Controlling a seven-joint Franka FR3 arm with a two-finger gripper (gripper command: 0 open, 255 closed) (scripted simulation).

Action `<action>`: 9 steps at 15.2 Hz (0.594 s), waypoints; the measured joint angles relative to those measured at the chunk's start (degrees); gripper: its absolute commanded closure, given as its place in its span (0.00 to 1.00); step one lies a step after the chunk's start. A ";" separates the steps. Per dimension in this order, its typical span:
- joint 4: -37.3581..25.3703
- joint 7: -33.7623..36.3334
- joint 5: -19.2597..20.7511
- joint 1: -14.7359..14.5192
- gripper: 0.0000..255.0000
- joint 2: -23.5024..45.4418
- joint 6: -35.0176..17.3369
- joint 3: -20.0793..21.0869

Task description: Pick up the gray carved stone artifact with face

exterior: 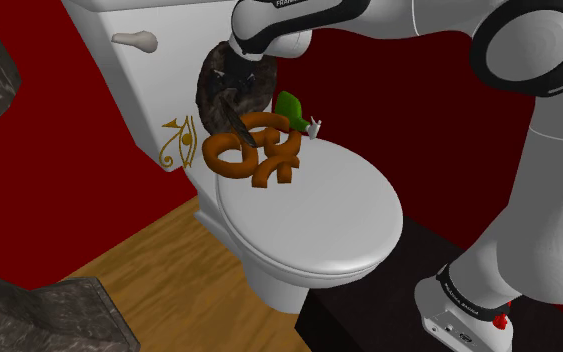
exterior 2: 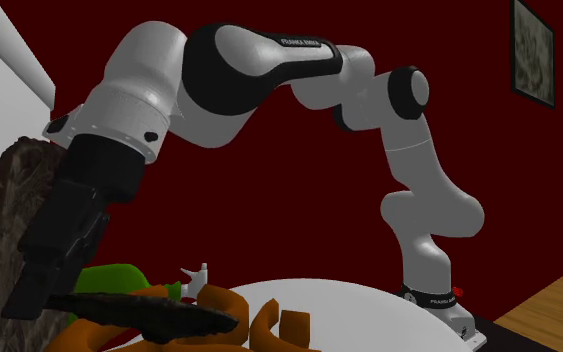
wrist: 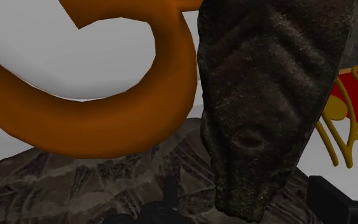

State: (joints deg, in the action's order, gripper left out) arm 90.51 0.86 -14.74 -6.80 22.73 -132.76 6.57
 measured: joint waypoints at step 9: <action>0.15 0.00 -0.12 -0.12 1.00 0.01 0.00 0.20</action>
State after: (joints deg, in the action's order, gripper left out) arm 90.66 0.86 -14.86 -6.92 22.73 -132.76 6.77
